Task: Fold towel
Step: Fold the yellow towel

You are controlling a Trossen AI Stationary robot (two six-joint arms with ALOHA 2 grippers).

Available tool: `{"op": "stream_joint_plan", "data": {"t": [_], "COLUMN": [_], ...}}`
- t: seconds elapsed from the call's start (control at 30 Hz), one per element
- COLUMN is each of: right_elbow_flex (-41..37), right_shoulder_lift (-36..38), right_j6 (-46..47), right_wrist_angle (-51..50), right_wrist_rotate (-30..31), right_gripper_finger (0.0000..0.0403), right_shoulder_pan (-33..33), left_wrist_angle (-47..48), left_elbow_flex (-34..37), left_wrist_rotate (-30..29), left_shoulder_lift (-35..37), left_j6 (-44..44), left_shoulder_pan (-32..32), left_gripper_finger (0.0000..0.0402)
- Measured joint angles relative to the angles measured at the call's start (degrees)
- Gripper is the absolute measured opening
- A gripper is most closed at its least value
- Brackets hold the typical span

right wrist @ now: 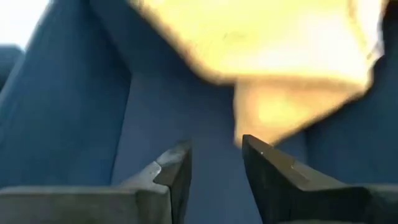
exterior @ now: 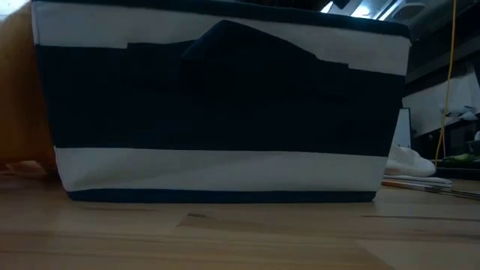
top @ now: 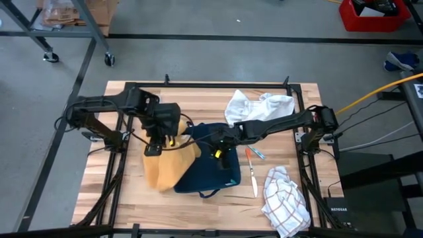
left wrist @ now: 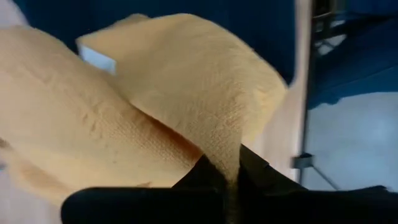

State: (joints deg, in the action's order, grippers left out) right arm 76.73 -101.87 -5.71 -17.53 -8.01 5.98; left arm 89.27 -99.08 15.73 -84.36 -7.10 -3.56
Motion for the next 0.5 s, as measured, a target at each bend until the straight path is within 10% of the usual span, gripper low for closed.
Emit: {"op": "stream_joint_plan", "data": {"t": [0.5], "right_elbow_flex": [0.0], "right_shoulder_lift": [0.0], "right_j6": [-1.0], "right_wrist_angle": [22.7], "right_wrist_rotate": [-4.6], "right_gripper_finger": [0.0145], "right_shoulder_pan": [-0.9], "left_wrist_angle": [-2.5], "left_elbow_flex": [0.2], "left_wrist_rotate": [0.2], "left_shoulder_lift": [0.0], "left_j6": [-9.6], "left_shoulder_pan": [-11.1], "left_gripper_finger": [0.0]}}
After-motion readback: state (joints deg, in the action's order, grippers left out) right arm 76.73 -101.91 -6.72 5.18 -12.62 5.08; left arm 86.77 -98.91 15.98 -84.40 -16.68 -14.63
